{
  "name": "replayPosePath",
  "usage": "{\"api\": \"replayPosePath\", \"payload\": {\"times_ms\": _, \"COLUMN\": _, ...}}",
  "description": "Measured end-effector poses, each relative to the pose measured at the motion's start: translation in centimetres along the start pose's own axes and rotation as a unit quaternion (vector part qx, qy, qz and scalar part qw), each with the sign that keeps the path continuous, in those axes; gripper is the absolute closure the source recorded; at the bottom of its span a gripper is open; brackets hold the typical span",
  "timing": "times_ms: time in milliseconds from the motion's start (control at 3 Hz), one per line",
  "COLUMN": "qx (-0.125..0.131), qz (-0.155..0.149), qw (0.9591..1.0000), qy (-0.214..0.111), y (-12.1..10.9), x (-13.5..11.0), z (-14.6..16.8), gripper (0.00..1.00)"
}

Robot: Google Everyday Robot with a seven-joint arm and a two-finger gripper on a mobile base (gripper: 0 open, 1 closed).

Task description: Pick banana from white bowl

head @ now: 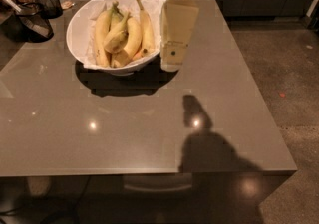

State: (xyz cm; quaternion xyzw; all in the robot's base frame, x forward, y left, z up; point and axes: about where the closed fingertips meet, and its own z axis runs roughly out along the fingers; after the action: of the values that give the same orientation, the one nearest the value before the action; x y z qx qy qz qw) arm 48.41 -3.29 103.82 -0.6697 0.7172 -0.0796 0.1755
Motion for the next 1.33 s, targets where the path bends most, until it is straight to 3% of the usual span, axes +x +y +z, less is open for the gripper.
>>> {"api": "replayPosePath", "payload": {"times_ms": 333, "qx": -0.007, "qz": 0.004, "qw": 0.9999, "qy": 0.009, "y": -1.4, "x": -1.8, "z": 1.3, "gripper": 0.17}}
{"api": "replayPosePath", "payload": {"times_ms": 667, "qx": -0.018, "qz": 0.009, "qw": 0.9997, "qy": 0.013, "y": -2.7, "x": -3.1, "z": 2.9, "gripper": 0.2}}
{"api": "replayPosePath", "payload": {"times_ms": 1333, "qx": -0.021, "qz": -0.007, "qw": 0.9996, "qy": 0.019, "y": -4.2, "x": -6.3, "z": 5.2, "gripper": 0.18}}
